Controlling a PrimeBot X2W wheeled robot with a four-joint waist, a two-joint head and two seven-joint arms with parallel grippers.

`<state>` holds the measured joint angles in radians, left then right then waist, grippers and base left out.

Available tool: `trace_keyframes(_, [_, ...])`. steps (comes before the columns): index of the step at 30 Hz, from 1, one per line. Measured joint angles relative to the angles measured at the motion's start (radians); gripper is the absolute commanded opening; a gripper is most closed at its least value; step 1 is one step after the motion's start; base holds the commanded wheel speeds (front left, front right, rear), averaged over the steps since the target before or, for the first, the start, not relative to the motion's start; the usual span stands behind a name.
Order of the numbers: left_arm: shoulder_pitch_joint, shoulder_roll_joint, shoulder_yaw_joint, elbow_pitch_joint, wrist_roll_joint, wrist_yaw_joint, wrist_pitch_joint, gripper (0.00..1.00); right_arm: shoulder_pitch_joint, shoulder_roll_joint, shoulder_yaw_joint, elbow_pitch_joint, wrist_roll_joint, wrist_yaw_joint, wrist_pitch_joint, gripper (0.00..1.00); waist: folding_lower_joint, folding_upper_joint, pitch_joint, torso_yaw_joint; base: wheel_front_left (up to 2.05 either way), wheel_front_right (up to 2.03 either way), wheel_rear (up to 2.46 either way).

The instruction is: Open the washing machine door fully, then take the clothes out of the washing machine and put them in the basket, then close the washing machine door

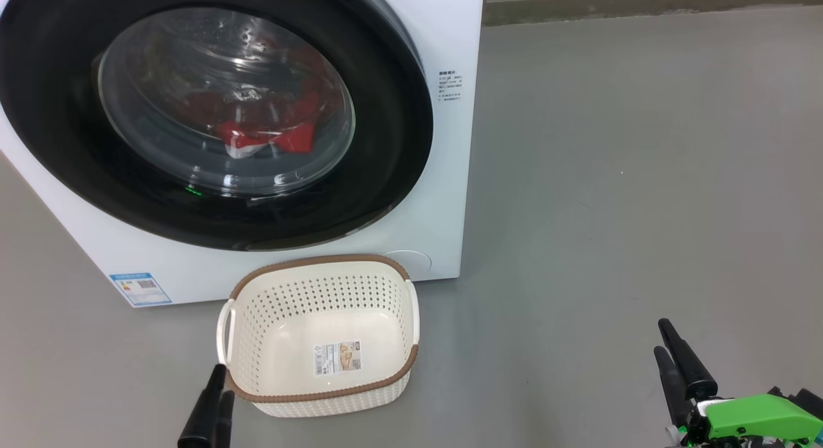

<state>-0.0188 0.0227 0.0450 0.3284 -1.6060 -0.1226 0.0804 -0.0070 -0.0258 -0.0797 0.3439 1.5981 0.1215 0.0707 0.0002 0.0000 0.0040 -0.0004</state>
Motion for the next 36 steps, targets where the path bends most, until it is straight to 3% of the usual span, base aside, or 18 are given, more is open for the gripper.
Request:
trace_keyframes(16, [-0.001,0.001,0.004,-0.038,0.186,0.000,-0.047,1.00,-0.015,0.000,0.029,-0.021,-0.189,0.000,-0.044,1.00,-0.0001,0.0000,0.004,-0.001,0.00,0.00,0.00])
trace_keyframes(19, [-0.002,0.001,0.000,-0.066,0.288,0.000,-0.066,1.00,-0.023,-0.001,0.054,-0.037,-0.277,0.000,-0.063,1.00,-0.0001,0.0000,0.006,-0.001,0.00,0.00,0.00])
trace_keyframes(20, [-0.002,0.001,0.002,-0.085,0.359,0.000,-0.080,1.00,-0.024,-0.001,0.065,-0.046,-0.363,0.000,-0.077,1.00,-0.0001,0.0000,0.008,-0.001,0.00,0.00,0.00])
trace_keyframes(36, [-0.002,0.001,0.009,-0.132,0.591,0.000,-0.128,1.00,-0.041,-0.004,0.103,-0.077,-0.567,0.000,-0.121,1.00,-0.0001,0.0001,0.012,-0.004,0.00,0.00,0.00])
